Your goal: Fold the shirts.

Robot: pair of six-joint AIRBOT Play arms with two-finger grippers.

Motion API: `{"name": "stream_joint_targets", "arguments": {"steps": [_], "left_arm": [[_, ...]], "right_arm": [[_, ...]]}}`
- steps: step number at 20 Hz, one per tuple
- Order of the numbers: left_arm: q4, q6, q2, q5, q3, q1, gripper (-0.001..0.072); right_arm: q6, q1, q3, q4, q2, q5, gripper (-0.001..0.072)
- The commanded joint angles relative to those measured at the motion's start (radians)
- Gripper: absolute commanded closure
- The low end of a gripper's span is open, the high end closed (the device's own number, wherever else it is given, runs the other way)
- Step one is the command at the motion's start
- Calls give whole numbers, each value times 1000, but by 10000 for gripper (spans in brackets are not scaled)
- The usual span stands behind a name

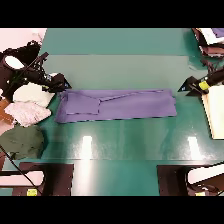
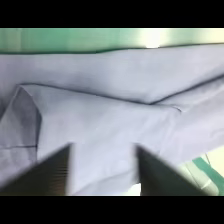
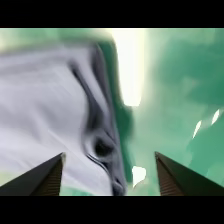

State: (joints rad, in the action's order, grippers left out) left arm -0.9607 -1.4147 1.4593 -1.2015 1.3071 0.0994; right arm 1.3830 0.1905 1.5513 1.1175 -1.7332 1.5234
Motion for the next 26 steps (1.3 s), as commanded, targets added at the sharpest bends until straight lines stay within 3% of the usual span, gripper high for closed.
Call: {"name": "stream_joint_targets", "arguments": {"steps": [1, 6, 9, 12, 14, 18, 26], "left_arm": [[13, 1, 0, -37, 16, 0, 681], [35, 1, 0, -19, 16, -42, 682], [22, -2, 3, 51, 16, -144, 682], [24, -47, 28, 123, 16, -261, 682], [26, -55, 67, 158, 26, -336, 683], [26, -79, 195, 163, 140, -470, 682], [27, -133, 450, 143, 391, -636, 683]], "right_arm": [[-85, 49, -124, -40, -3, -9, 57], [-184, 16, -276, -200, -5, -138, 64], [-200, -39, -294, -211, -5, -194, 195], [-208, -78, -294, -236, -4, -195, 421], [-217, -91, -294, -235, -4, -187, 693], [-208, -91, -229, -236, 20, -76, 695], [-51, -166, 74, -236, 233, 73, 695]]}}
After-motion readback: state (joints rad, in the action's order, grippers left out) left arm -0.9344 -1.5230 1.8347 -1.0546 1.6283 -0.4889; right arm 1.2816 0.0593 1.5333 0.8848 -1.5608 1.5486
